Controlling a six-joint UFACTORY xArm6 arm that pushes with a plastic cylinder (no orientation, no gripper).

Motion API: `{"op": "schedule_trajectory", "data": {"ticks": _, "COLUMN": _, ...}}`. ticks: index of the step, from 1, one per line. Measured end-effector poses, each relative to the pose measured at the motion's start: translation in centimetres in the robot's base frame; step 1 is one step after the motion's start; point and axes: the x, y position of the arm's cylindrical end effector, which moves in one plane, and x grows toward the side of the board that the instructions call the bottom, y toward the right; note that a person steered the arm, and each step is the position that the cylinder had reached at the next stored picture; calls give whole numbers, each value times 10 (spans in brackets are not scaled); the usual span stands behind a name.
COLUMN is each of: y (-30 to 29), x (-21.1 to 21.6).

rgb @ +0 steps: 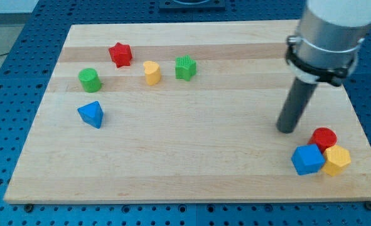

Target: Place the blue triangle towards the top left of the blue cube

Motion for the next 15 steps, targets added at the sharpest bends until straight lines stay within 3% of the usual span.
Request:
{"op": "schedule_trajectory", "data": {"ticks": 2, "y": -82, "x": -21}}
{"op": "schedule_trajectory", "data": {"ticks": 3, "y": -126, "x": -59}}
{"op": "schedule_trajectory", "data": {"ticks": 5, "y": -282, "x": -67}}
{"op": "schedule_trajectory", "data": {"ticks": 7, "y": -386, "x": -65}}
{"op": "schedule_trajectory", "data": {"ticks": 8, "y": -379, "x": -27}}
{"op": "schedule_trajectory", "data": {"ticks": 12, "y": -98, "x": -31}}
{"op": "schedule_trajectory", "data": {"ticks": 13, "y": -56, "x": -31}}
{"op": "schedule_trajectory", "data": {"ticks": 15, "y": -112, "x": -31}}
